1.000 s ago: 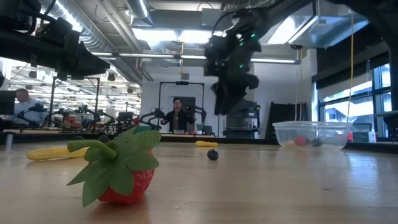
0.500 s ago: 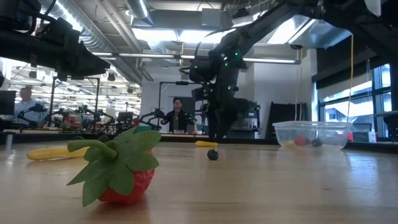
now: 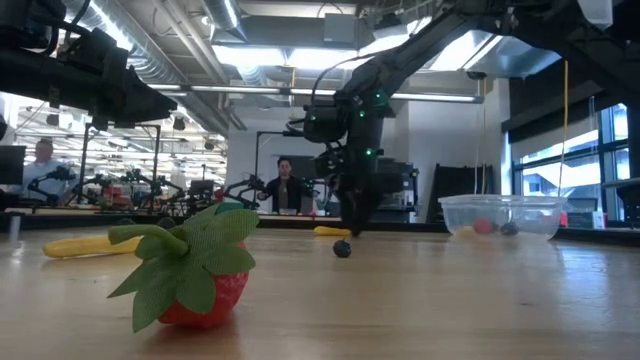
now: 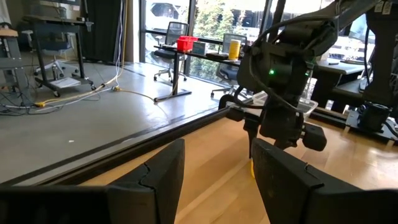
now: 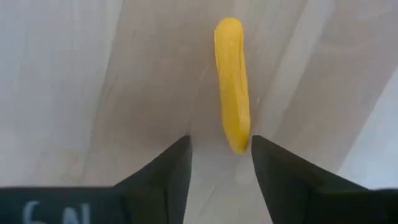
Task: Pick and placing Produce into tupperware
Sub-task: Put the yellow corn into the transparent bin
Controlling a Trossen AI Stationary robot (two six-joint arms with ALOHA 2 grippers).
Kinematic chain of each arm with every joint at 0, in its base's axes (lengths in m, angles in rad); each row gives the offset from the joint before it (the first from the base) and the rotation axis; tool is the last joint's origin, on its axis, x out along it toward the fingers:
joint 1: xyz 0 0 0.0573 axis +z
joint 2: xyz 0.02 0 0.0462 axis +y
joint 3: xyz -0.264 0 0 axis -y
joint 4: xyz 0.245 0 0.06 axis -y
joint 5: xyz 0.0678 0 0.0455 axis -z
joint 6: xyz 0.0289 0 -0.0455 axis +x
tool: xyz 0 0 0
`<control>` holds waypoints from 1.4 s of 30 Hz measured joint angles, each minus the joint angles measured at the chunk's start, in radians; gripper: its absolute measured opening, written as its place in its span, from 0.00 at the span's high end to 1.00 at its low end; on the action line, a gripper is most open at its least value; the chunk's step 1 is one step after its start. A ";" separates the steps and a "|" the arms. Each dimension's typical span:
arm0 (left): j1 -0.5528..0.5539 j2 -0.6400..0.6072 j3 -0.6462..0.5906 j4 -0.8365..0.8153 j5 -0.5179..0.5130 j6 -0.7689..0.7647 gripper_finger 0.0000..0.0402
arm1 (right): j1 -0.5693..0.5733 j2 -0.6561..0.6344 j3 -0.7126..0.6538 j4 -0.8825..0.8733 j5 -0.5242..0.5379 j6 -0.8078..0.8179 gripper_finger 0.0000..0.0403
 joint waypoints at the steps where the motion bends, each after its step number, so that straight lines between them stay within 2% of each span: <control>1: 0.000 0.000 0.000 0.000 0.000 0.000 0.55 | 0.000 0.000 0.001 0.007 -0.003 0.000 0.59; 17: 0.000 0.000 0.000 0.000 0.000 0.000 0.55 | 0.002 0.001 -0.004 0.040 -0.014 0.004 0.63; 21: 0.000 0.000 0.000 0.000 0.000 0.000 0.55 | 0.002 0.001 -0.004 0.014 -0.014 0.004 0.70; 31: 0.000 0.000 0.000 0.000 0.000 0.000 0.55 | 0.002 0.000 -0.004 -0.008 -0.015 0.005 0.97; 35: 0.000 0.000 0.000 0.000 0.000 0.000 0.55 | 0.002 0.000 -0.004 -0.010 -0.013 0.058 0.98; 39: 0.000 0.000 0.000 0.000 0.000 0.000 0.55 | -0.001 0.002 0.023 -0.095 -0.016 0.126 0.99; 42: 0.000 0.000 0.000 0.000 0.000 0.004 0.55 | -0.015 -0.006 0.060 -0.161 -0.072 0.198 0.99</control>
